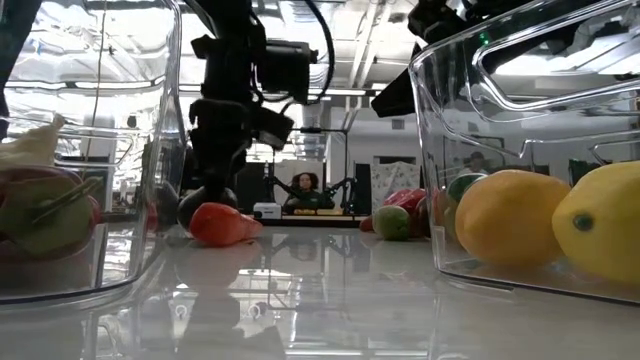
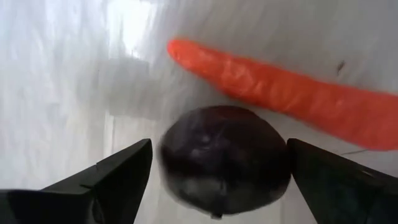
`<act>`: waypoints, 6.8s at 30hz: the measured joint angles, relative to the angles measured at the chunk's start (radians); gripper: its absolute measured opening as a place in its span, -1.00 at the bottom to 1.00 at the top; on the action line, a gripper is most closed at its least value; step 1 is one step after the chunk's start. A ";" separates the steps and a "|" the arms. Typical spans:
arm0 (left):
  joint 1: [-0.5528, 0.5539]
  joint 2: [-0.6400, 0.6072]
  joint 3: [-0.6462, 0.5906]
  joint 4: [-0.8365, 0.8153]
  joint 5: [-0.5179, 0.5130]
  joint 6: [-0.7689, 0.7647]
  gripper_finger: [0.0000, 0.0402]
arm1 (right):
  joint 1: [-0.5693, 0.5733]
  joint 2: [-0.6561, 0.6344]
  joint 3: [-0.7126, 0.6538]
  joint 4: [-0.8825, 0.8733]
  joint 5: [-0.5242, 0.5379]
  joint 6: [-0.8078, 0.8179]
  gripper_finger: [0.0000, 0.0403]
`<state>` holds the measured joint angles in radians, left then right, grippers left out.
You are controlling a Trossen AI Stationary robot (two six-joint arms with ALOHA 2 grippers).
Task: Sort produce into baskets
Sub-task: Put the plum into the left transparent bin, then put the carrot into the left transparent bin
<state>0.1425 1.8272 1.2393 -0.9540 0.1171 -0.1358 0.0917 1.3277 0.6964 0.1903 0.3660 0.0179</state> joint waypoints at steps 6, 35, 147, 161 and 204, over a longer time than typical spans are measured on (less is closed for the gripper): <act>-0.002 0.051 0.005 -0.016 0.019 0.023 0.61 | 0.009 0.000 0.000 0.002 0.000 -0.003 0.64; -0.238 -0.126 0.350 -0.217 0.182 0.062 0.37 | 0.149 -0.277 -0.026 -0.195 0.262 0.046 0.61; -0.051 -0.004 -0.063 0.415 -0.045 -0.152 -0.74 | 0.128 -0.276 -0.100 -0.070 0.261 0.080 0.61; -0.051 -0.004 -0.021 0.404 0.042 -0.101 -0.90 | 0.128 -0.276 -0.100 -0.071 0.261 0.079 0.61; -0.535 -0.107 0.242 -0.005 0.241 0.088 -0.90 | 0.128 -0.262 -0.100 -0.120 0.263 0.175 0.61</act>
<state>-0.3920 1.7200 1.4812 -0.9595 0.3583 -0.0482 0.2195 1.0661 0.5964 0.0705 0.6289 0.1934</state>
